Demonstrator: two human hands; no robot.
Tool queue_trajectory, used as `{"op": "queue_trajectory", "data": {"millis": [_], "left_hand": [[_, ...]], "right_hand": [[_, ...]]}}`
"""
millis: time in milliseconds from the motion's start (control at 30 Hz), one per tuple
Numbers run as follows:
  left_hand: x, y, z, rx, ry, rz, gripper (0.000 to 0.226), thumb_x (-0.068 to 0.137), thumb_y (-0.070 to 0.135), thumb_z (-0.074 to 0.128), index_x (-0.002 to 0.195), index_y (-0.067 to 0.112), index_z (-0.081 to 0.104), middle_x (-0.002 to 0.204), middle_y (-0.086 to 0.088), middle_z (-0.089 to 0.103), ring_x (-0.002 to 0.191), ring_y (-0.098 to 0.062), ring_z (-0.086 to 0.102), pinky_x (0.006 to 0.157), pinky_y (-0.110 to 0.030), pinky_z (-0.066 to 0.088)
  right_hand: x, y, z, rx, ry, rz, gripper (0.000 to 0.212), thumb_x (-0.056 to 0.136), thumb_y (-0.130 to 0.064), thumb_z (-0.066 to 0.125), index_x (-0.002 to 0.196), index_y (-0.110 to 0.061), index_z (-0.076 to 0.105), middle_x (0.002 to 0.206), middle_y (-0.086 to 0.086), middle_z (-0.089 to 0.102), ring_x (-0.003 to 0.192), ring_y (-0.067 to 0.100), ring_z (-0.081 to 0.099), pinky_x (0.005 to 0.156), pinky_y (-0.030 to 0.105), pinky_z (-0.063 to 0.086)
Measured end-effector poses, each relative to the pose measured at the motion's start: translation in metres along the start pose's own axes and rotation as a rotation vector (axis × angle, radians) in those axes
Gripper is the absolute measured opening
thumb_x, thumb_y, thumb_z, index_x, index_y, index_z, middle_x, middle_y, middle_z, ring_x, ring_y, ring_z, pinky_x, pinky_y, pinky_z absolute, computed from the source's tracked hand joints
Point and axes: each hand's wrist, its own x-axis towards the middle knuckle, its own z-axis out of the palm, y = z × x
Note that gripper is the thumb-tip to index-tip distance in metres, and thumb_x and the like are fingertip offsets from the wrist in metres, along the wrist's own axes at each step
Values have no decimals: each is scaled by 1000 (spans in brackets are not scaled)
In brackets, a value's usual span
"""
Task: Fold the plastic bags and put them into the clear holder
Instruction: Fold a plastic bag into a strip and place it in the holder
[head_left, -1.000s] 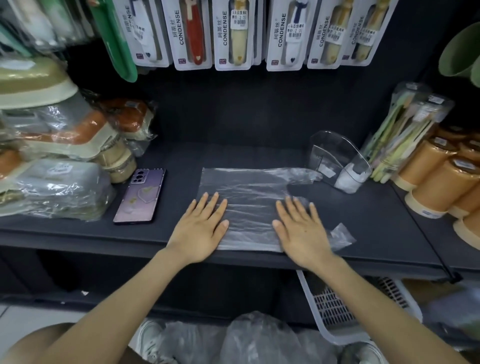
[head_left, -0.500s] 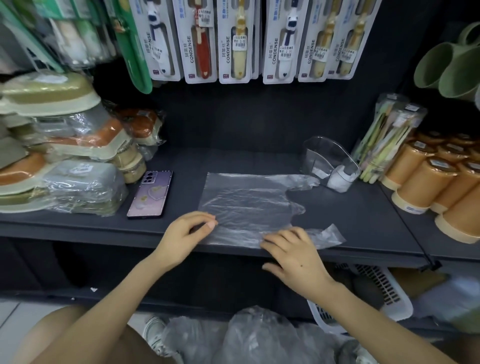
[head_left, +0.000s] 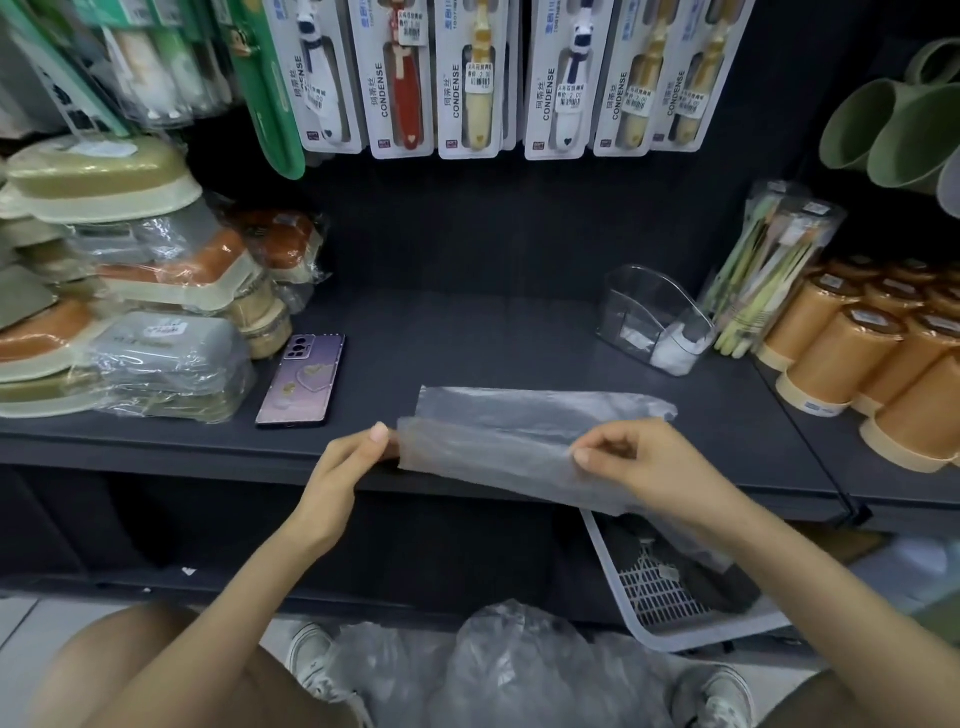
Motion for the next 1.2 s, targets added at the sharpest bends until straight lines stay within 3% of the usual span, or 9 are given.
{"op": "queue_trajectory", "data": {"millis": [133,267,567,767,900,1000,1067,1133,1200], "left_hand": [[11,0,10,67,20,-35,36,88,48,59,80,16,73,83,1,73,83,-8,66,80,-16,46],[25,-9,17,197,184,-156,16,89,19,68,75,11,67,64,1,67,63,-8,60,72,-25,45],[50,-8,20,628,257,-250,22,93,32,60,76,19,55,49,8,63,44,-6,57,55,-27,46],[51,-10,21,818,348,-258,25,92,36,59,111,19,57,67,5,67,69,-16,65,62,-31,46],[54,-12,24,1198,430,184,28,86,24,49,101,6,66,79,-9,64,68,-33,60,62,-38,48],[60,-18,42,1276,216,363,38,86,26,40,98,7,71,93,-12,67,78,-33,63,71,-39,53],[64,-20,54,1290,46,271,49,93,33,32,115,8,68,119,-13,65,109,-34,62,94,-41,49],[66,-21,61,1338,-88,98,59,100,42,17,141,12,47,150,-10,40,141,-28,33,115,-36,25],[67,-29,60,1376,-170,-4,57,103,44,13,153,17,21,161,-4,14,149,-22,6,119,-32,4]], "right_hand": [[29,-5,-12,-88,7,45,13,90,-11,64,82,-12,75,83,-9,72,78,-2,63,72,7,46],[66,0,-9,-273,2,81,14,91,-18,62,82,-19,72,87,-12,70,88,4,63,79,19,47],[120,20,7,-527,-66,121,18,92,-22,56,79,-30,67,88,-11,69,89,12,63,74,28,48],[123,30,10,-517,-88,134,17,91,-22,56,80,-28,69,83,-14,65,88,12,62,74,28,47],[126,32,11,-524,-92,126,17,91,-22,56,82,-27,70,82,-16,64,87,11,62,74,29,50],[128,32,11,-528,-91,132,18,90,-22,56,79,-29,69,80,-16,64,87,11,63,76,31,52],[128,32,11,-531,-84,137,18,90,-22,56,79,-29,69,80,-17,63,88,11,63,75,30,51],[128,31,11,-526,-77,145,19,90,-23,55,79,-29,70,80,-17,63,88,11,63,72,28,48],[129,31,12,-522,-79,157,20,91,-23,55,81,-28,71,82,-17,63,88,11,63,71,27,46]]}}
